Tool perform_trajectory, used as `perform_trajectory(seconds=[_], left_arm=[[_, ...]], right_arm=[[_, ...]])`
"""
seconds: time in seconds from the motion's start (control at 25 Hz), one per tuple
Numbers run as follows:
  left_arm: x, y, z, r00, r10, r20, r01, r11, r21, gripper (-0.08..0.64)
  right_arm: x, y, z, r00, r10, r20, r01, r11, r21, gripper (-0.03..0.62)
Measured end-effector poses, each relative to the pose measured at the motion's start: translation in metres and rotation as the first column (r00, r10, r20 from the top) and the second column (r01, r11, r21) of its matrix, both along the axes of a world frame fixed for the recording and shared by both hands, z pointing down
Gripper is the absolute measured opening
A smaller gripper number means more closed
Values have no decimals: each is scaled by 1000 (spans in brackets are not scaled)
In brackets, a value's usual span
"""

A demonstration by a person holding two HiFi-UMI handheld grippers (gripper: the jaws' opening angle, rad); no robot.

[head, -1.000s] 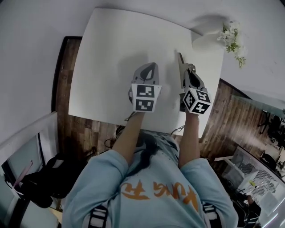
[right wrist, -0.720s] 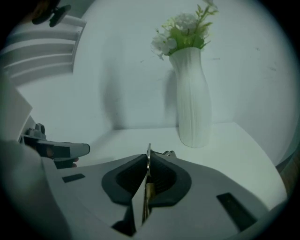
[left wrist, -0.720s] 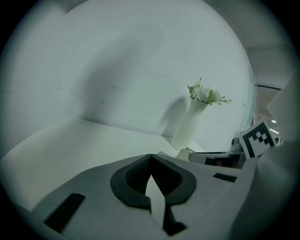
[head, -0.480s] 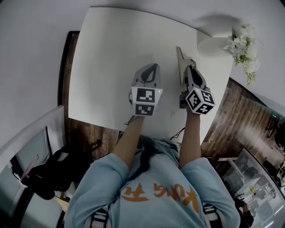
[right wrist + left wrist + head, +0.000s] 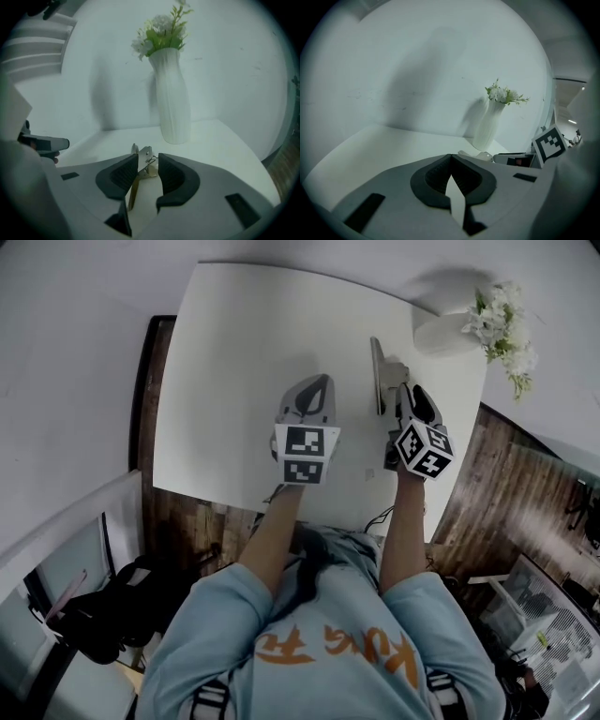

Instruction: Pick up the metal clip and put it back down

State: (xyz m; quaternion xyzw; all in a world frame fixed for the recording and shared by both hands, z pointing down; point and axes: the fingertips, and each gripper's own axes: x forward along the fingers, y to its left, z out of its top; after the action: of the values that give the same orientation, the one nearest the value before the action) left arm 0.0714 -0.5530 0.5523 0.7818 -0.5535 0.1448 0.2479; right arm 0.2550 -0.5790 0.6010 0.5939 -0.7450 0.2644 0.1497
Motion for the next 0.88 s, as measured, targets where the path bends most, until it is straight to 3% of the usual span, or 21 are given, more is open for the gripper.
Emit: perform_trajectory(seconds=[0.2, 0.44, 0.72, 0.88], left_arm=[[-8, 26, -43, 998, 32, -55, -26, 994, 103, 20], [-26, 88, -105, 995, 90, -44, -77, 967, 245, 20], [-42, 170, -160, 984, 179, -10, -162, 912, 378, 20], [-59, 189, -181, 984, 177, -4, -158, 889, 429, 20]], right_arm=[[2, 40, -53, 999, 29, -15, -27, 989, 145, 107], [-16, 127, -124, 997, 79, -8, -72, 944, 322, 12], [-47, 218, -193, 992, 122, -30, -93, 875, 476, 12], [-55, 239, -225, 987, 150, -50, -99, 836, 540, 12]])
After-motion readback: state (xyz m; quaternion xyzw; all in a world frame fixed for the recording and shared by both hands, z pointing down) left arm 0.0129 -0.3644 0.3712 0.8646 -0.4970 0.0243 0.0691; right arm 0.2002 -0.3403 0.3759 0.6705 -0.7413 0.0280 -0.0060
